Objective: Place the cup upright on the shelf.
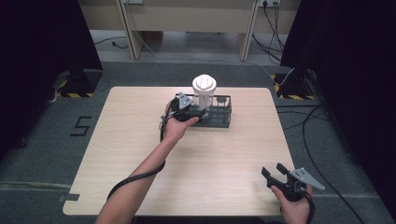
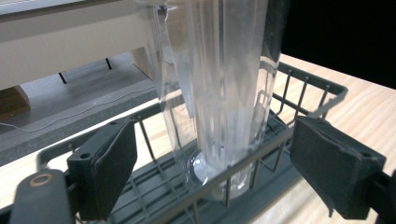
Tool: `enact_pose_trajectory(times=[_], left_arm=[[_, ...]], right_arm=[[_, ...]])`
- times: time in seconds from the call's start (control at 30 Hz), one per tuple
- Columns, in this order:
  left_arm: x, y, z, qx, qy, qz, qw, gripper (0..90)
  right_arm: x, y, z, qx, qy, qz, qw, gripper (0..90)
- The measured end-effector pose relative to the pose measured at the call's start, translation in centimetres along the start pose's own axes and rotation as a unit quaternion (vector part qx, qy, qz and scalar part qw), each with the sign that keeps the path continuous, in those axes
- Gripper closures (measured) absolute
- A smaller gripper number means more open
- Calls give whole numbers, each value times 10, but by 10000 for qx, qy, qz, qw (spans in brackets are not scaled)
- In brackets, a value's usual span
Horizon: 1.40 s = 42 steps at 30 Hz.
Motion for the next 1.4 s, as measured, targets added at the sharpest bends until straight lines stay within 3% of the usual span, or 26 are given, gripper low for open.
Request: enact_pose_trajectory(times=[0.43, 0.8, 1.4], left_arm=[[-10, -40, -11, 91, 40, -2, 10000, 145], [-13, -65, -20, 150, 120, -14, 9998, 145], [-23, -100, -40, 157, 72, 7, 9999, 145]], right_arm=[[0, 0, 0, 8, 10, -32, 10000, 281], [0, 0, 0, 12, 9, -40, 10000, 280], [0, 0, 0, 14, -14, -48, 10000, 279]])
Point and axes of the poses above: each handheld gripper's, and its own axes: y roughly forward along the jaws, z roughly out of its top, x roughly to its right, the point moved 6 cm from there along y, roughly forward along the jaws, and after that the axes turned 7 degrees about z, right-handed, at the moved point
